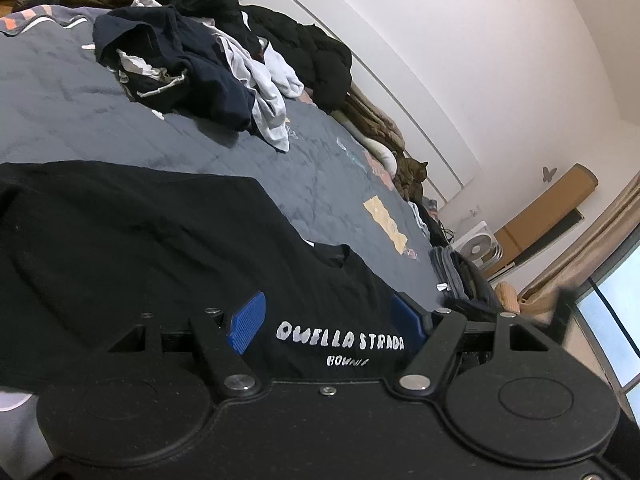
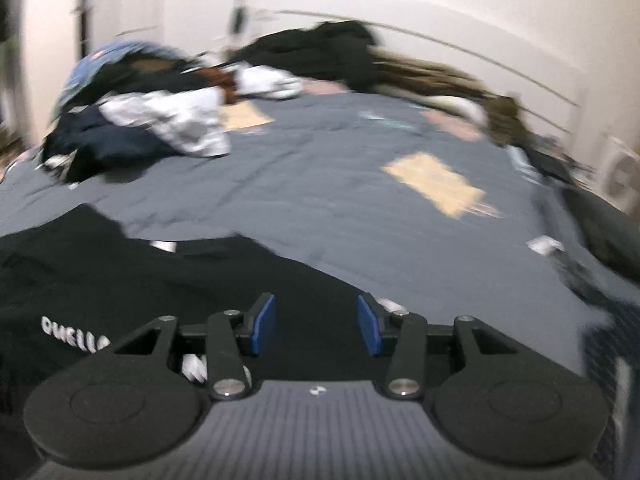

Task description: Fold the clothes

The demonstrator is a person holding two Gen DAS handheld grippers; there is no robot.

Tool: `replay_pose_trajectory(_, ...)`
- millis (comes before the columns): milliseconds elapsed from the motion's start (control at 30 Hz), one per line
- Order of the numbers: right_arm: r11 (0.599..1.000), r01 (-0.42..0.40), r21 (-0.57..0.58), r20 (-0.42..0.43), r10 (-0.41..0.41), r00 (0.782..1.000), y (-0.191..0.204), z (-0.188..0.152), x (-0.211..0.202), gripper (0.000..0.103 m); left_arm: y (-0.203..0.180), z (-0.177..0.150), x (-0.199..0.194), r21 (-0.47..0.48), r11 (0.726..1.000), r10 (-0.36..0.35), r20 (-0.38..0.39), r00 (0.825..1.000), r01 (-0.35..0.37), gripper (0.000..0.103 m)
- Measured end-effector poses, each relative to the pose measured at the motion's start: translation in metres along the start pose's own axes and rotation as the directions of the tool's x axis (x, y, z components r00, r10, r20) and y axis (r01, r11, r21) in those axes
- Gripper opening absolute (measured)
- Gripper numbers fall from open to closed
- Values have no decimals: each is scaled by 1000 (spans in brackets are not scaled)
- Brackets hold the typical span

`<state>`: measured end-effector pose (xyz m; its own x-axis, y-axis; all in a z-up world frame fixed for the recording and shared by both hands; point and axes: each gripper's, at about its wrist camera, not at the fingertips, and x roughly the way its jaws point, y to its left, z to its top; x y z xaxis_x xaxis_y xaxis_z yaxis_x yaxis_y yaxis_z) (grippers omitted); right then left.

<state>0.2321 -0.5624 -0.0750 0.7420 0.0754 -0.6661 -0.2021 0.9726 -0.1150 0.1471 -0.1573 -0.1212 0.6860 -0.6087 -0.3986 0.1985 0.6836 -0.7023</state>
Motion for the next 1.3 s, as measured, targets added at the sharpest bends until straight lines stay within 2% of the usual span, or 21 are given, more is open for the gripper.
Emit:
replay_pose_trajectory(200,990,-129,-54,-65,125,990,35,35,81,48,3,-3,11,30,1000,1,-44,999,1,69)
replay_pose_trajectory(433,972,-179,-154,-107,164,981,46,46,134,53,13,-2,13,5,1000,17,-59,998,-17,69)
replay_pose_trajectory(533,967,-160,-199,-133,135,982,46,50,156,54,16,-2,15,6,1000,26,-71,997,-26,69)
replay_pose_trajectory(633,970,-181,-161,-200,147,969,44,48,176,53,20,-3,19,1,999,46,-87,995,-46,69)
replay_pose_trajectory(700,970,-185,-157,-231,146,962,46,44,185,47,22,-3,20,-1,998,57,-90,994,-57,69)
replay_pose_trajectory(733,971,-191,-145,-227,155,961,45,43,185,37,23,-3,19,-3,998,59,-90,994,-60,69)
replay_pose_trajectory(767,973,-190,-131,-220,159,963,44,43,186,20,23,-3,19,-3,998,60,-89,994,-61,69)
replay_pose_trajectory(867,989,-132,-71,-159,119,980,37,44,183,11,22,-4,18,7,998,64,-84,994,-64,69)
replay_pose_trajectory(967,997,-77,27,-58,79,995,25,51,173,10,21,-4,17,17,998,69,-76,995,-68,69)
replay_pose_trajectory(1033,996,-22,85,15,20,1000,13,60,164,9,20,-4,16,19,997,70,-70,995,-69,69)
replay_pose_trajectory(1133,976,90,197,110,-113,987,-12,75,156,9,18,-4,14,24,997,74,-56,996,-72,69)
replay_pose_trajectory(1200,940,163,301,146,-214,966,-33,83,155,9,18,-4,14,26,997,77,-53,996,-76,69)
replay_pose_trajectory(1300,888,215,406,120,-285,951,-60,84,163,10,19,-4,14,29,996,89,-52,995,-87,69)
